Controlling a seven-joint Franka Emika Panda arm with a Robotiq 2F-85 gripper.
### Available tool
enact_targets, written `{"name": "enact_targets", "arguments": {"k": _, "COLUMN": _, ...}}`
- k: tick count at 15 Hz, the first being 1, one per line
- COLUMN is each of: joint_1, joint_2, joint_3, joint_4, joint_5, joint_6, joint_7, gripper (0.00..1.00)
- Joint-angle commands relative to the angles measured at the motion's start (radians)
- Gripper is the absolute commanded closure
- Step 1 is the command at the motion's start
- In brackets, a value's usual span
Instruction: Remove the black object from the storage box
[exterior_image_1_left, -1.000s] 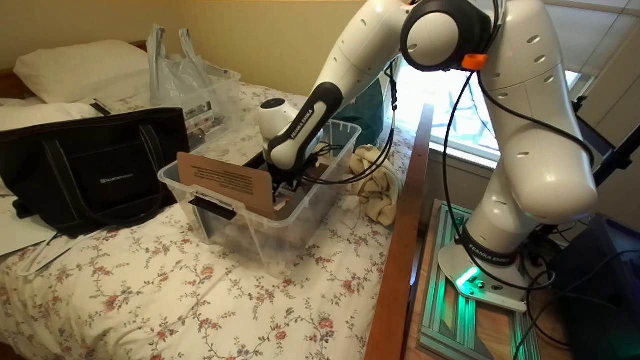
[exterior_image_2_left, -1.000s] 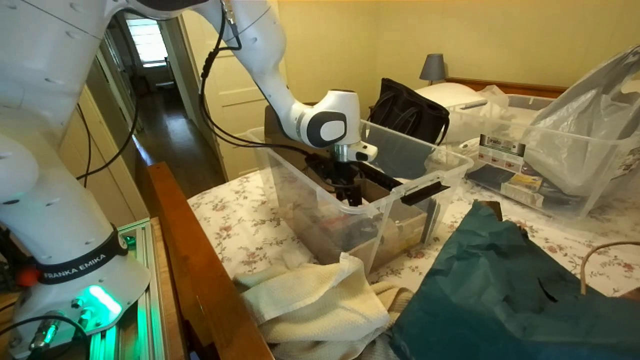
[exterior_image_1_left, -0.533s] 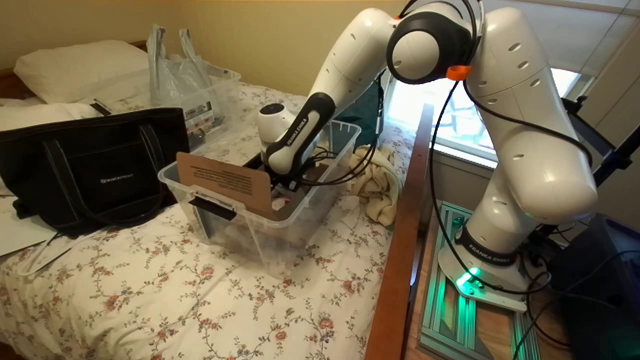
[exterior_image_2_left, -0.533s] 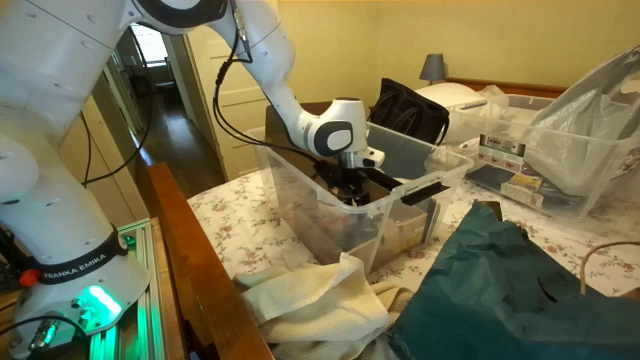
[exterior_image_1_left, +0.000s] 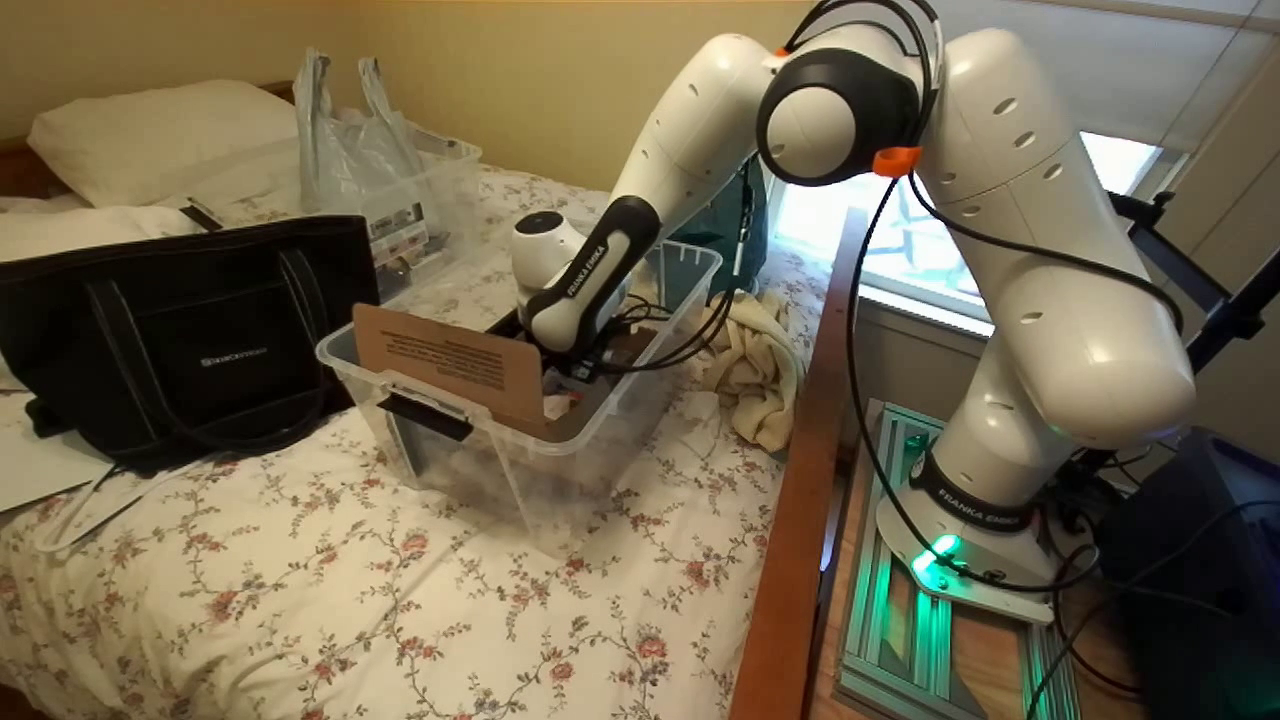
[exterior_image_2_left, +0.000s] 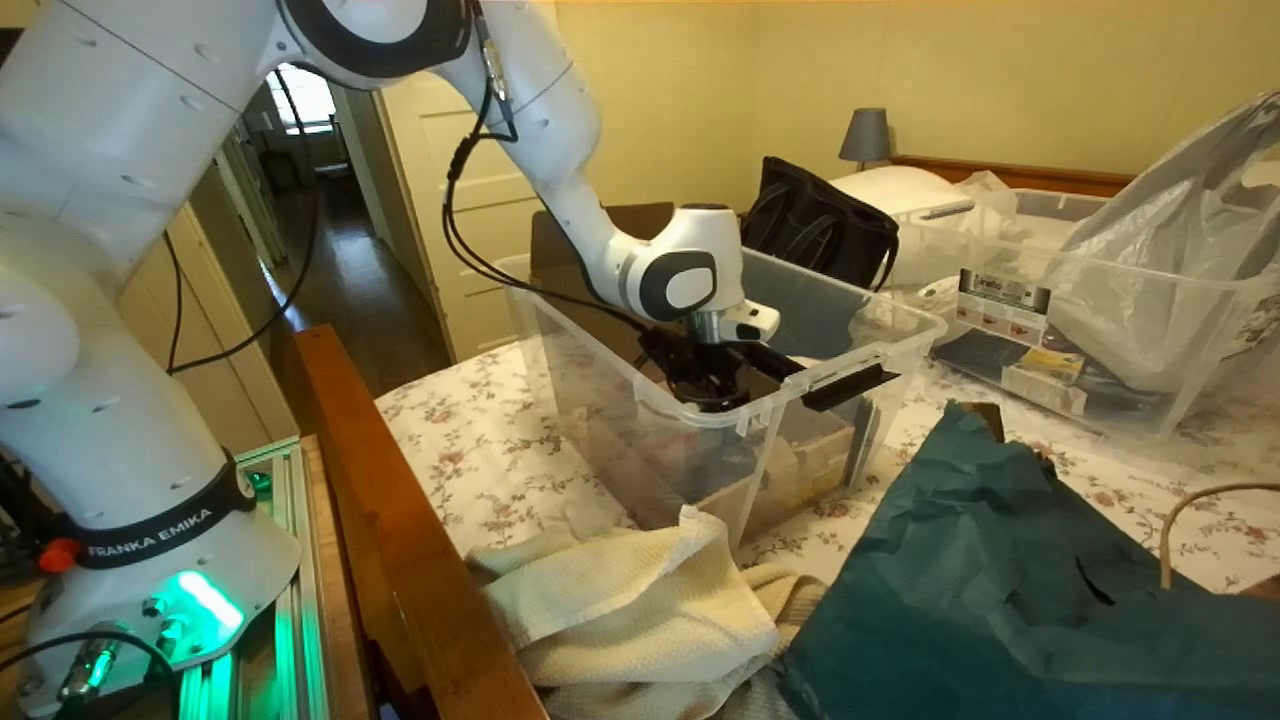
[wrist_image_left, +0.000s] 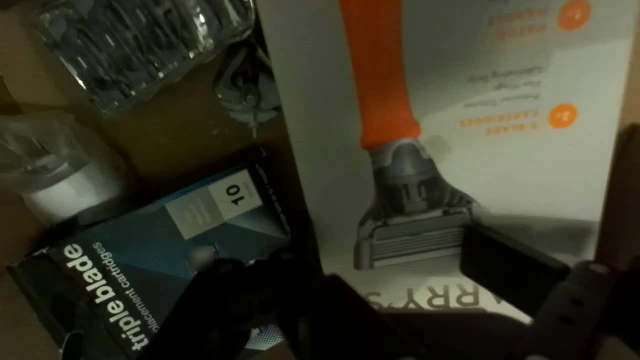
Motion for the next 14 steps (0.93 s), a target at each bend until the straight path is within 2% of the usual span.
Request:
{"name": "enact_targets", "arguments": {"k": 1, "joint_1": 0.017, "joint_2": 0.050, "joint_3": -0.017, "joint_4": 0.049, "joint_5": 0.016, "joint_6": -0.004, "joint_7": 0.005, "gripper": 0.55}}
{"name": "enact_targets", "arguments": {"k": 7, "joint_1": 0.019, "joint_2": 0.009, "joint_3": -0.044, "joint_4": 0.027, "joint_5": 0.025, "joint_6": -0.016, "joint_7": 0.037, "gripper": 0.96}}
{"name": "enact_targets", "arguments": {"k": 9, "joint_1": 0.029, "joint_2": -0.021, "joint_3": -0.068, "joint_4": 0.006, "joint_5": 0.022, "joint_6": -0.014, "joint_7": 0.072, "gripper": 1.00}}
{"name": "enact_targets", "arguments": {"k": 14, "joint_1": 0.054, "joint_2": -0.090, "joint_3": -0.121, "joint_4": -0.023, "joint_5": 0.010, "joint_6": -0.033, "joint_7": 0.145, "gripper": 0.99}}
